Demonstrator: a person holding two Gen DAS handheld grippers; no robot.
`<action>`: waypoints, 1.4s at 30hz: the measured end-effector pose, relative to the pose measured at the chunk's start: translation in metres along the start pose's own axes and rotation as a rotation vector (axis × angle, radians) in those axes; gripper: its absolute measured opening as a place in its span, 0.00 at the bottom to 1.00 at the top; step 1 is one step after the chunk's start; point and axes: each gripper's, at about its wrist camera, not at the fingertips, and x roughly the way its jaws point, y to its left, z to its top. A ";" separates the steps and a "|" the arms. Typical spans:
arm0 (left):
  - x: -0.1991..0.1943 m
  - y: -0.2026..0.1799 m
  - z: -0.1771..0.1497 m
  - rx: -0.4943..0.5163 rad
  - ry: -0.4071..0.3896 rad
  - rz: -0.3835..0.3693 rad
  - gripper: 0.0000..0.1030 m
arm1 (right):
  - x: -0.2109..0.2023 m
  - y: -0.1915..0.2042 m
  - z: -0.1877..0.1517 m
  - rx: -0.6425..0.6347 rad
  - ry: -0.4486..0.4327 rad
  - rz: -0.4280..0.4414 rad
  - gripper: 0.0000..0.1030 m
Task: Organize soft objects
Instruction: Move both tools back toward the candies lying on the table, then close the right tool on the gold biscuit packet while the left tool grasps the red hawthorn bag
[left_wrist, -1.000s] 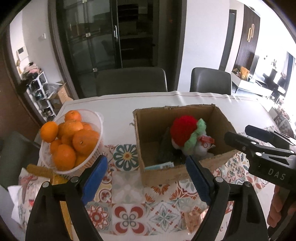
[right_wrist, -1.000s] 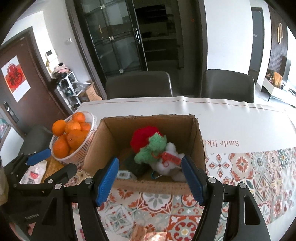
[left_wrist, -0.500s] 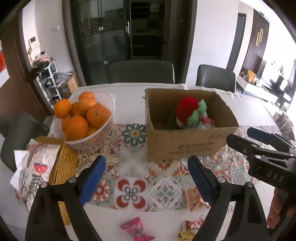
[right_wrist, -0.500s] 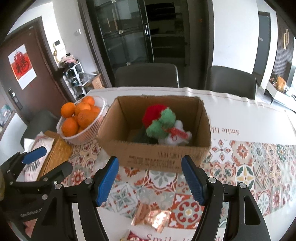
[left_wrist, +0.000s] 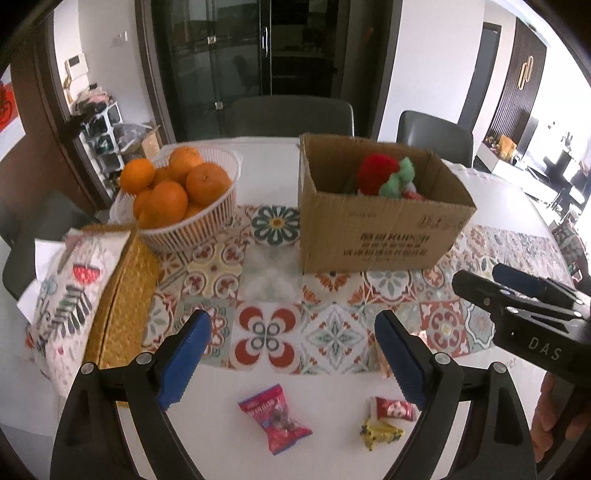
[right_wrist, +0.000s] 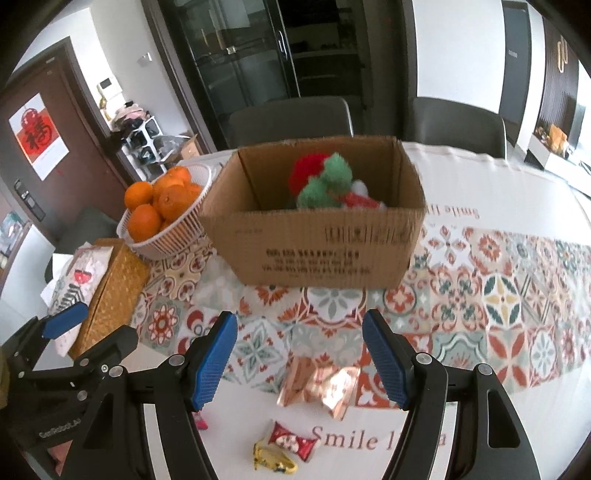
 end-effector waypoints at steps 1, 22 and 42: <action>0.001 0.001 -0.002 -0.003 0.004 0.000 0.88 | 0.002 0.000 -0.004 0.007 0.009 0.004 0.69; 0.058 0.021 -0.062 -0.108 0.224 0.012 0.88 | 0.059 -0.015 -0.057 0.164 0.158 -0.040 0.77; 0.107 0.030 -0.106 -0.185 0.404 0.034 0.88 | 0.114 -0.023 -0.086 0.224 0.251 -0.062 0.77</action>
